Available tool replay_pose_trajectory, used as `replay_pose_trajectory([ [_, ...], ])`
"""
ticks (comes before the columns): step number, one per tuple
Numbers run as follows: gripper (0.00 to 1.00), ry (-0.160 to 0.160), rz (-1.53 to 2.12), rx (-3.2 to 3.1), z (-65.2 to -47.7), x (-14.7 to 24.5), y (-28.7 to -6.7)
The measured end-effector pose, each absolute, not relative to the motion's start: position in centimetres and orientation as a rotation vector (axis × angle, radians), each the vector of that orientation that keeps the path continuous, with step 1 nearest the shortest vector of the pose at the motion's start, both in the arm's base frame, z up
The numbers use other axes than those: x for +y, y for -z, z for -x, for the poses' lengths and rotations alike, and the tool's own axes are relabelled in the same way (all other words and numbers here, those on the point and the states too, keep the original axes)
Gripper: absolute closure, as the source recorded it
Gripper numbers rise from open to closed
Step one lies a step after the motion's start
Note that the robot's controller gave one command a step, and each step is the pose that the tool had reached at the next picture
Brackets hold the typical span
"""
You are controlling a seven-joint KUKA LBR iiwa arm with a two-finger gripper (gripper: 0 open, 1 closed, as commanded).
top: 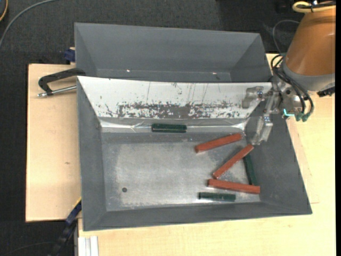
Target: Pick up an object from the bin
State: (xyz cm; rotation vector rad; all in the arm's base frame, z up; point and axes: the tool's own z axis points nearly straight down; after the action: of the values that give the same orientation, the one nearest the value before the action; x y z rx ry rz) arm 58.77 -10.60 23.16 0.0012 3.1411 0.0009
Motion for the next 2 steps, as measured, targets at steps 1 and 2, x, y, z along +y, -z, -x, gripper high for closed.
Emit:
replay_pose_trajectory([
  [1,0.0,-0.004,0.535,3.098,-59.9,-5.1,-6.9],
  [2,0.0,0.003,0.666,3.06,-60.4,-7.2,-10.3],
])
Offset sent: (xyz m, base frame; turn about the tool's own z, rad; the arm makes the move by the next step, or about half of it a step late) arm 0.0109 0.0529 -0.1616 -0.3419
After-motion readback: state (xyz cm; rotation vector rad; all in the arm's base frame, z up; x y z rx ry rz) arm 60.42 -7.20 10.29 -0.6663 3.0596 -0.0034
